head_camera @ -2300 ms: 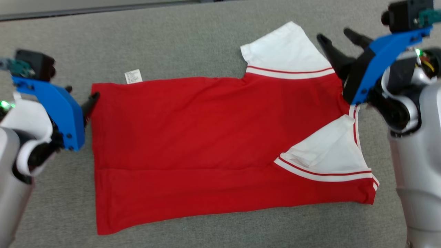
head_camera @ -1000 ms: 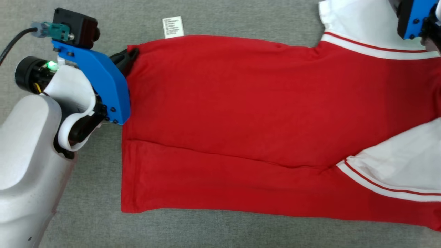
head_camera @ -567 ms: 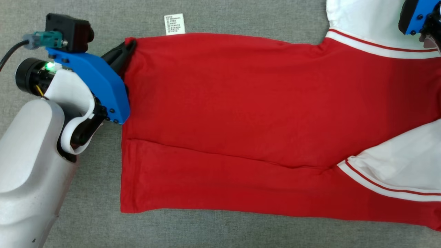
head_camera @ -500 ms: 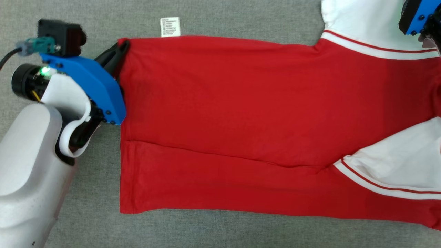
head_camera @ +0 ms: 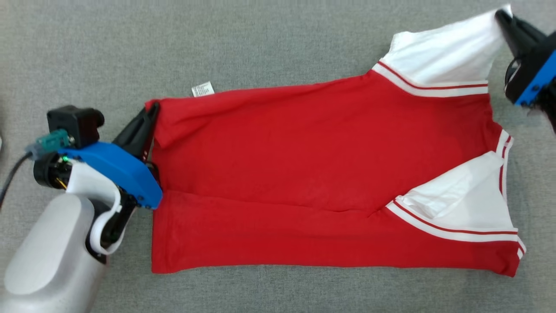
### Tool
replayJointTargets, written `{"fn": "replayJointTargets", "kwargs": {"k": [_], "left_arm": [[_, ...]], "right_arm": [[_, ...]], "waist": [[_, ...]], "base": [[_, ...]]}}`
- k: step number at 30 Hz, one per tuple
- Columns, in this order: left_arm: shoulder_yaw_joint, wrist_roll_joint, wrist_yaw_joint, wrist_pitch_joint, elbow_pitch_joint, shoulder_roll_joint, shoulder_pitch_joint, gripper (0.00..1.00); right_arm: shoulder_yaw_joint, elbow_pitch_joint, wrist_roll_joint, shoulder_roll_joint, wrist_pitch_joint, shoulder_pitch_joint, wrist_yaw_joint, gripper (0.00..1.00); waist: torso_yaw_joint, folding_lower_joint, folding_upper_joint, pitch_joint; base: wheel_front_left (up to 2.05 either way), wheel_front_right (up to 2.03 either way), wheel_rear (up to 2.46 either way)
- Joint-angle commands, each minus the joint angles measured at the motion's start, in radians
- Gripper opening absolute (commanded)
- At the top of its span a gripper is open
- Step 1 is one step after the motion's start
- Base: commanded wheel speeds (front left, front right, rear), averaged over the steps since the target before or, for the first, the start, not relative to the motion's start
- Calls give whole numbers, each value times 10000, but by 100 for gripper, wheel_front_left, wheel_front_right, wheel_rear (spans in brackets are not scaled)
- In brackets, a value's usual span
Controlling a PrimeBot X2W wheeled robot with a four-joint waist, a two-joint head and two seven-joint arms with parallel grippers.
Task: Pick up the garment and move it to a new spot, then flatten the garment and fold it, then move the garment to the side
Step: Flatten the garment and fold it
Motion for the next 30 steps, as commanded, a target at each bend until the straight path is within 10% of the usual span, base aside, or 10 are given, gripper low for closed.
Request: {"fn": "replayJointTargets", "kwargs": {"k": [1, 16, 30], "left_arm": [[-74, 89, -44, -113, -33, 29, 169, 0], [-1519, 1810, -439, -3409, 278, 921, 803, 0], [-1639, 2637, -257, -3979, 1279, 919, 1177, 0]], "right_arm": [[11, -102, 67, -108, 39, 288, 1, 0], [-985, -3309, 993, 66, 970, 4558, 2, 0], [-2064, -5634, 508, 1332, 1683, 7247, 1, 0]], "waist": [[-127, 0, 0, -174], [-272, 0, 0, -1088], [-435, 0, 0, -1426]], "base": [[0, 0, 0], [0, 0, 0], [0, 0, 0]]}}
